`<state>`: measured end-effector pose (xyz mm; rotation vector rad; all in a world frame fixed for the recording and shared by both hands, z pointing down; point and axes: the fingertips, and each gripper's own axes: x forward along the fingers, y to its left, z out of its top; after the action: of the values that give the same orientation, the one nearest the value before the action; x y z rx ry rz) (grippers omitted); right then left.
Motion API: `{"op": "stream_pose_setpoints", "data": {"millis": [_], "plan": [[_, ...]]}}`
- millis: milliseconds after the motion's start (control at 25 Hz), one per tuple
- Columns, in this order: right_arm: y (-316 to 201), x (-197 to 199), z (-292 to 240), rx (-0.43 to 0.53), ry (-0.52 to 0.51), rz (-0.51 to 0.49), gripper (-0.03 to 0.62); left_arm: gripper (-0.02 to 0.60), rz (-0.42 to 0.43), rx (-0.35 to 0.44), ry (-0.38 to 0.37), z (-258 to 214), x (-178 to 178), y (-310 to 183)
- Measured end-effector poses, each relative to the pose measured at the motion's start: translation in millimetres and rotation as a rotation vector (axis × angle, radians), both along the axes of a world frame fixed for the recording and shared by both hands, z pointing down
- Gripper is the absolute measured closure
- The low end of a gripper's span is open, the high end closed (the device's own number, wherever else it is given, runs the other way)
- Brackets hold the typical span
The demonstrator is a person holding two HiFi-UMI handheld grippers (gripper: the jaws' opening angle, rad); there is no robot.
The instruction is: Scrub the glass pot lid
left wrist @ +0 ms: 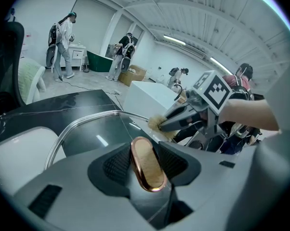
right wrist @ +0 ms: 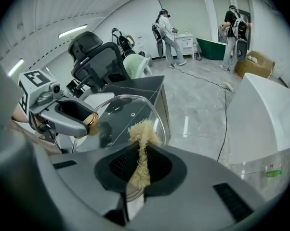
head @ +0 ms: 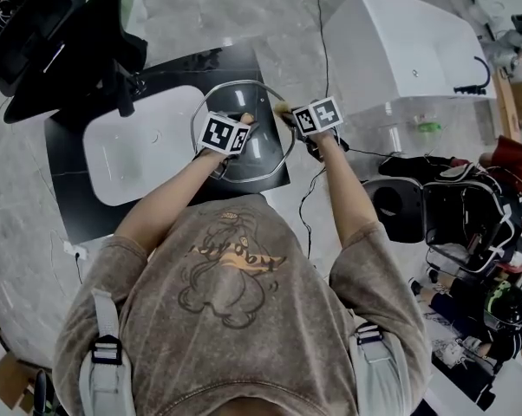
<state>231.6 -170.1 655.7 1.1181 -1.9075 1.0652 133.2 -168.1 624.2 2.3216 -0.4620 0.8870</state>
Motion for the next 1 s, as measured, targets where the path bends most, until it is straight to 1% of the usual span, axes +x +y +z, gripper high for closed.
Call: {"op": "stream_pose_setpoints", "data": {"millis": [320,600,1000], "plan": [[-24.7,-4.2,-1.2,0.001,0.041,-0.013,0.551,0.388,0.004,0.005,0.003,-0.9,0.6,1.3],[-46.8,-17.2,-3.8,0.003,0.056,-0.050,0.551,0.388,0.005,-0.002,0.002,-1.5,0.9,1.0],[-83.0,-59.2,-5.8,0.020,0.035,-0.127,0.551,0.388,0.004,-0.004,0.006,-1.1,1.3,1.4]]}}
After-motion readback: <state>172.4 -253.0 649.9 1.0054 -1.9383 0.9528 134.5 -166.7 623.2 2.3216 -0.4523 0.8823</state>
